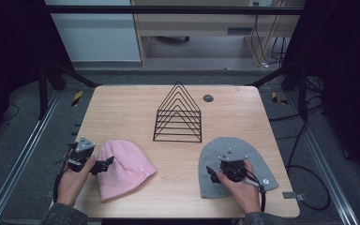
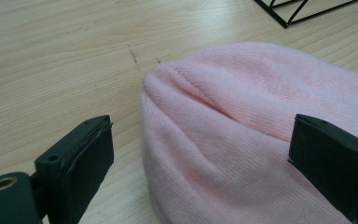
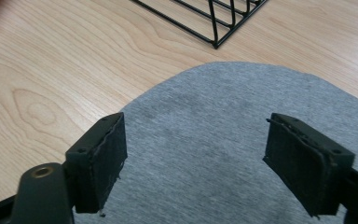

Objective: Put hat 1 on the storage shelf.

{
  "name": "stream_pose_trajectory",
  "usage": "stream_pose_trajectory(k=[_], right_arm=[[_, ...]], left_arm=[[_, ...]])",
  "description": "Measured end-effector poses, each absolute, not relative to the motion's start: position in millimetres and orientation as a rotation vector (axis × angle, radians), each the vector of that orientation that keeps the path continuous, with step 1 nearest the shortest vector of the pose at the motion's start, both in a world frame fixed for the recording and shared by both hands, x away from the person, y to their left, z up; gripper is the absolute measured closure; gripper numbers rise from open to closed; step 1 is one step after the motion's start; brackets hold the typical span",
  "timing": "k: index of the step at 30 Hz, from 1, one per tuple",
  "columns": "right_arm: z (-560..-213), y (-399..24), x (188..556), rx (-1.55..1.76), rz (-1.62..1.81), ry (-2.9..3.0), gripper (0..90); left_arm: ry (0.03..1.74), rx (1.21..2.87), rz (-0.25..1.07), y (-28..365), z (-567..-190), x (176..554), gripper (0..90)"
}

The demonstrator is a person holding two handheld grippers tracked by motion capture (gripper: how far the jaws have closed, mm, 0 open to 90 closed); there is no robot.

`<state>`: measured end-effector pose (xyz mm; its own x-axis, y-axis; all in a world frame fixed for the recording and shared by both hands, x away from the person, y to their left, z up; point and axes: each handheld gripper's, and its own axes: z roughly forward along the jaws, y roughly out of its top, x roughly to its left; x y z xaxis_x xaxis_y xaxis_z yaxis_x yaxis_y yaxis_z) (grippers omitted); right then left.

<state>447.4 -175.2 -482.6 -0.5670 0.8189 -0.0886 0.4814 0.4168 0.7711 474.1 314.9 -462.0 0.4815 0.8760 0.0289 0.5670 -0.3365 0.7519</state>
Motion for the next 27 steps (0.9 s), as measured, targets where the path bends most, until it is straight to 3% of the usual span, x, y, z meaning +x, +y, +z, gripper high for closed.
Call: stream_pose_trajectory(k=[7,15,22,27], right_arm=[[-483,-185,449,1.135,1.009,2.182,28.5],[-479,-192,446,1.181,1.023,2.140,28.9],[-476,-197,442,1.200,1.025,2.106,28.9],[-476,-200,445,1.261,1.012,2.085,27.6]], left_arm=[[1.204,2.028,0.540,325,-464,476,7.9],[1.206,1.989,0.510,332,-461,476,8.5],[1.198,2.088,0.523,333,-443,496,12.1],[1.235,2.105,0.502,340,-430,520,19.9]])
